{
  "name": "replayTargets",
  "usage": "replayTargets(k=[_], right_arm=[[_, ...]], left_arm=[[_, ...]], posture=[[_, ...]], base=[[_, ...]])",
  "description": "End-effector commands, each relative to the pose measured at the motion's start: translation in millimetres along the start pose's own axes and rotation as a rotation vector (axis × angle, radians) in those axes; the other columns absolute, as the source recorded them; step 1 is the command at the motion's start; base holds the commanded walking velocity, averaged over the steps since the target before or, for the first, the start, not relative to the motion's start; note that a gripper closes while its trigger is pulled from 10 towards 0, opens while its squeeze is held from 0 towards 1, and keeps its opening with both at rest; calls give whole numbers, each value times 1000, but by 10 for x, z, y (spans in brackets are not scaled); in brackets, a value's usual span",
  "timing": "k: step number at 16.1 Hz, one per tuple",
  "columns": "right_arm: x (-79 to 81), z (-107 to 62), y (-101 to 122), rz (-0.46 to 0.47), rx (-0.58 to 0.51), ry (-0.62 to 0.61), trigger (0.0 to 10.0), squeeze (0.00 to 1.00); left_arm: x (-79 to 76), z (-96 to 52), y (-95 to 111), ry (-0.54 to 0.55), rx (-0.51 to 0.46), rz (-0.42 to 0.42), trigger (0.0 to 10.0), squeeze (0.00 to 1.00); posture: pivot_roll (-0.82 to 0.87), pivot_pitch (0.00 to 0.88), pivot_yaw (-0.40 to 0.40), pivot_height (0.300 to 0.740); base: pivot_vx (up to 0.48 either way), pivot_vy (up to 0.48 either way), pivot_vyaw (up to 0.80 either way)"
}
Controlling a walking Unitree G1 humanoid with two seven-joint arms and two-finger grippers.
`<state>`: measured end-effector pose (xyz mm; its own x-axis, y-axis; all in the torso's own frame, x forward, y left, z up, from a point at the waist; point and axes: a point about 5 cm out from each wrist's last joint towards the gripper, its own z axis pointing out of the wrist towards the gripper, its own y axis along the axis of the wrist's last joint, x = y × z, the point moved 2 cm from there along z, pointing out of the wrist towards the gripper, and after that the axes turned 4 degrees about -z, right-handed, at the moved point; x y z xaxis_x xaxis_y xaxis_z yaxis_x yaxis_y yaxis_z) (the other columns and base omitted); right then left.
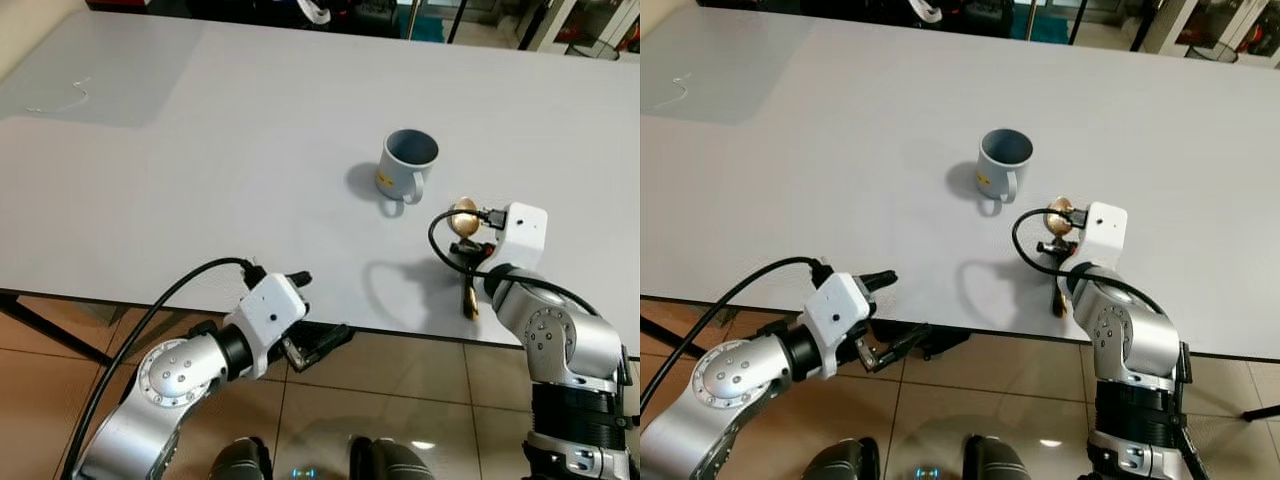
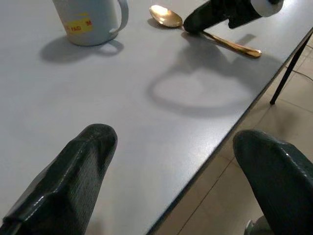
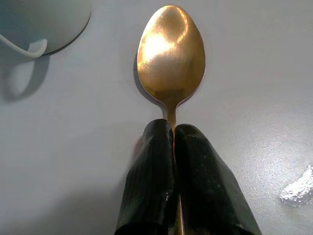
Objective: Setting the table
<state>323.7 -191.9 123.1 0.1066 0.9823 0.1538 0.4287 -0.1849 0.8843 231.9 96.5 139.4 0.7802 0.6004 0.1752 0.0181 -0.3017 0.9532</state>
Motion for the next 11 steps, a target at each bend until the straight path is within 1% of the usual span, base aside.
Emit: replayTargets(k=[1,2,3,4,5,8,10,11], right_arm=[[-43,1,-117,14,63,-11,10000,0],[-40,-3,-114,14,62,-9,10000,682],[-46,-3,-109,2,58,-14,10000,933],[-52,-2,-110,-11,59,-16,10000,1000],[-66,-8,-111,-21,60,-22,10000,1000],[-72,-44,-60,-9,27,-27,10000,1000],[-95,-81,55,23,-34,-41,10000,1000],[-94,-125,136,40,-70,-39,10000,1000]], left_arm=[[-14,-13,15,-16,0,0,10000,0],[-6,-13,15,-15,0,2,10000,0],[1,-10,18,-13,-1,3,10000,0],[7,-8,19,-11,-2,4,10000,0],[16,-7,20,-5,-1,9,10000,0],[63,5,27,11,-6,23,10000,0],[140,31,60,53,-25,48,10000,0],[196,43,75,86,-38,47,10000,0]], posture=[[1,203,-31,740],[2,200,-31,740],[3,195,-32,740],[4,194,-33,740],[4,194,-33,740],[5,171,-24,740],[13,150,-20,740],[16,135,-20,740]], base=[[0,0,0],[0,0,0],[0,0,0],[0,0,0],[0,0,0],[0,0,0],[0,0,0],[0,0,0]])
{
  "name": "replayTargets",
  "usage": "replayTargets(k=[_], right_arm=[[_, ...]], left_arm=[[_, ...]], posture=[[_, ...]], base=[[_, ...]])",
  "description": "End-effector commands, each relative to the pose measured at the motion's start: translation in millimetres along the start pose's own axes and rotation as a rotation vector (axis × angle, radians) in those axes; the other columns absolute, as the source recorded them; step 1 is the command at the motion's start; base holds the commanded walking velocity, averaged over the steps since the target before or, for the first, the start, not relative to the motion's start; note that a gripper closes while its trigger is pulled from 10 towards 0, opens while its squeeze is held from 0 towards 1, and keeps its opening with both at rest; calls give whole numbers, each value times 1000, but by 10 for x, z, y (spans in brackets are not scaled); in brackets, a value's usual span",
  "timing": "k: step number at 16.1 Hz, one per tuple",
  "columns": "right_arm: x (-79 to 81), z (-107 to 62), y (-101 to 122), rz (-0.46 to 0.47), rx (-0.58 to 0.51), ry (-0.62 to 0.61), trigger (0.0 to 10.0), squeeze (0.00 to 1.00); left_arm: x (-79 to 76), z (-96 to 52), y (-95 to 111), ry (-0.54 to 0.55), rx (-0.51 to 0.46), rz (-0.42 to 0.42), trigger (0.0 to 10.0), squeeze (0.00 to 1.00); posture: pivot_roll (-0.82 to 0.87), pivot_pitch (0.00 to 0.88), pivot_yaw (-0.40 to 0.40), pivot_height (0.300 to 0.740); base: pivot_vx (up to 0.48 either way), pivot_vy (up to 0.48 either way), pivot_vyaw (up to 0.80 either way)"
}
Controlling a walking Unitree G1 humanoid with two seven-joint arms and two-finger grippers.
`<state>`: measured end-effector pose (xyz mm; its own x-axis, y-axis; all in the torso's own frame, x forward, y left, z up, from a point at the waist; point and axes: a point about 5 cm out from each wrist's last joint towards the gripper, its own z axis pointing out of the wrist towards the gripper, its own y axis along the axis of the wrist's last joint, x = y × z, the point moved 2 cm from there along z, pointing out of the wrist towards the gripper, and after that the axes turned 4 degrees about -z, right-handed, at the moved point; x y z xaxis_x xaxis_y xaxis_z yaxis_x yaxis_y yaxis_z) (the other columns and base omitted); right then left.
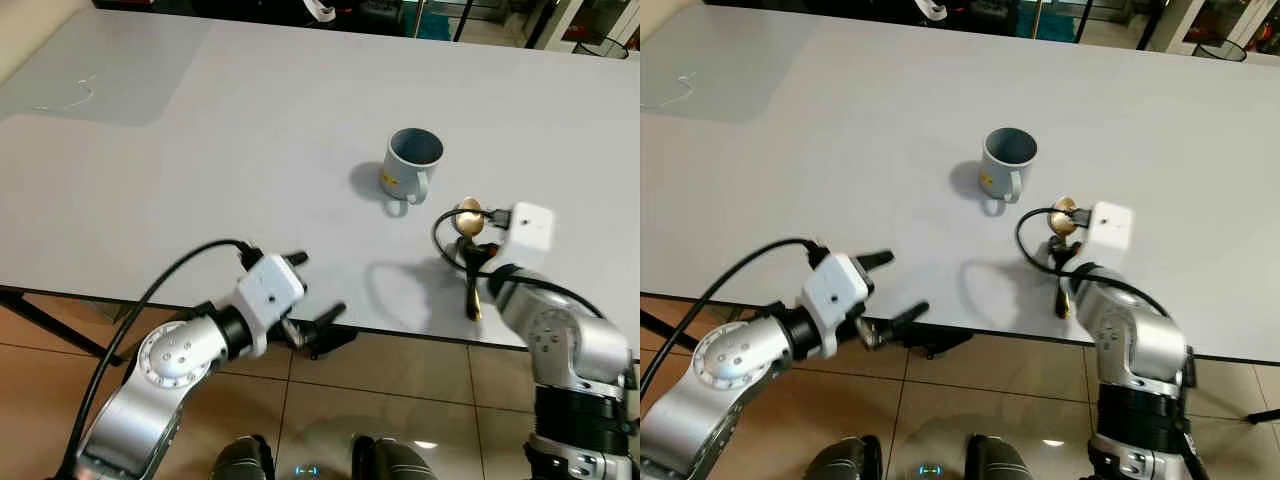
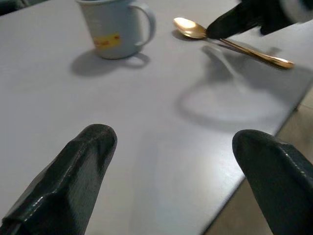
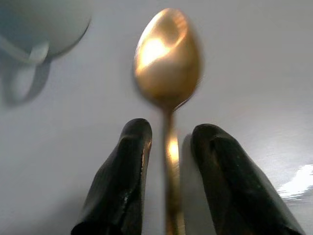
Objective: Setting the table
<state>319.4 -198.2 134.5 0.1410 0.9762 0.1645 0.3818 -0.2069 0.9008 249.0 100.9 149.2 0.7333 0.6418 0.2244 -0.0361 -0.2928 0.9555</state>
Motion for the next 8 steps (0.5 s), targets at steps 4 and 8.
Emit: replayTargets(k=[4,8], right_arm=[[-47,-427,507,112,-351,-21,10000,0],[244,-597,401,0,-437,130,10000,0]], left_arm=[[366,29,137,260,-63,-22,10000,0],[521,17,273,424,-129,-60,10000,0]], posture=[[17,75,-7,740],[14,51,4,740]], base=[[0,0,0],[0,120,0]])
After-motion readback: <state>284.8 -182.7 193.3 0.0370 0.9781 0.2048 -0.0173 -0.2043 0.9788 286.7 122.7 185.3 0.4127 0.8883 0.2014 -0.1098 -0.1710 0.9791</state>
